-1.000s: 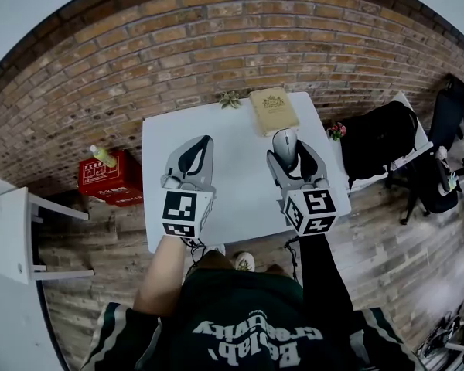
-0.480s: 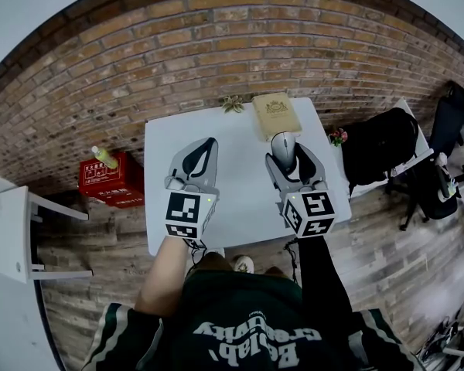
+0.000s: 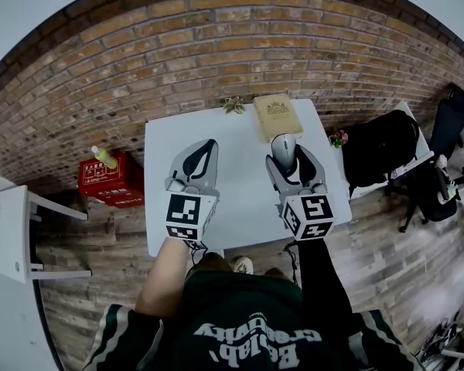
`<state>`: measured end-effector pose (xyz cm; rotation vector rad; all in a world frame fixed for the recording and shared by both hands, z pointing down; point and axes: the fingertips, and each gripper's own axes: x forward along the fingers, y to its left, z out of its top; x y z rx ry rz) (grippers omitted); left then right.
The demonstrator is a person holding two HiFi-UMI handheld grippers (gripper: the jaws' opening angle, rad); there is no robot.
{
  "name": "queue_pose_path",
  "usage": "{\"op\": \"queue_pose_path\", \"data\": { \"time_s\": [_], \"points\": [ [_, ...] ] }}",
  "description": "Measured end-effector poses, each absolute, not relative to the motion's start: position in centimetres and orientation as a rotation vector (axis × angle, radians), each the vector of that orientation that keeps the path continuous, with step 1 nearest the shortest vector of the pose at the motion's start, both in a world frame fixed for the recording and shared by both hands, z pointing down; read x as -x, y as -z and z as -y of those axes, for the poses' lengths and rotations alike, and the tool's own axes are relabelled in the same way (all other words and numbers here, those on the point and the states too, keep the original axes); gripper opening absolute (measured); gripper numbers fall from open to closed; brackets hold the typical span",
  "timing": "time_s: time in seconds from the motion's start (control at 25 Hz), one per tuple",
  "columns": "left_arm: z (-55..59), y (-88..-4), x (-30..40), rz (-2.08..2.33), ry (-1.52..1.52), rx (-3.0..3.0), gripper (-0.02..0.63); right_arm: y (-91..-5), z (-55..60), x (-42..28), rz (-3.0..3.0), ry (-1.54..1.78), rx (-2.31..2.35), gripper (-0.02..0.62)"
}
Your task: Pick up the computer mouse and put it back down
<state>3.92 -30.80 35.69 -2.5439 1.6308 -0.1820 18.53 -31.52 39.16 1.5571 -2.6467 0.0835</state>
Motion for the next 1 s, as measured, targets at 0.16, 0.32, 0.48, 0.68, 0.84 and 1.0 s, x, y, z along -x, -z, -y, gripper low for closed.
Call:
{"op": "queue_pose_path", "data": {
  "time_s": [0.16, 0.32, 0.48, 0.68, 0.84, 1.0],
  "points": [
    [30.80, -35.81, -3.84, -1.628, 0.177, 2.547, 0.006, -38.90, 31.47, -18.12, 2.635, -0.019, -1.557, 0.306],
    [30.97, -35.90, -3.85, -1.631, 0.181, 2.546, 0.006, -38.97, 31.58, -18.00, 2.647, -0.031, -1.544, 0.306],
    [31.15, -35.98, -3.83, -1.633, 0.185, 2.548, 0.006, -38.94, 31.78, -18.06, 2.652, -0.032, -1.543, 0.307],
    [31.31, -35.78, -3.81, -1.628, 0.182, 2.543, 0.006, -38.82, 31.99, -17.91, 2.655, -0.028, -1.536, 0.306],
    [31.47, -35.79, -3.67, -1.632, 0.185, 2.539, 0.006, -38.82, 32.14, -17.85, 2.656, -0.025, -1.535, 0.307],
    [31.53, -35.87, -3.57, -1.631, 0.188, 2.536, 0.006, -38.83, 32.29, -17.83, 2.653, -0.026, -1.539, 0.307]
  ]
}}
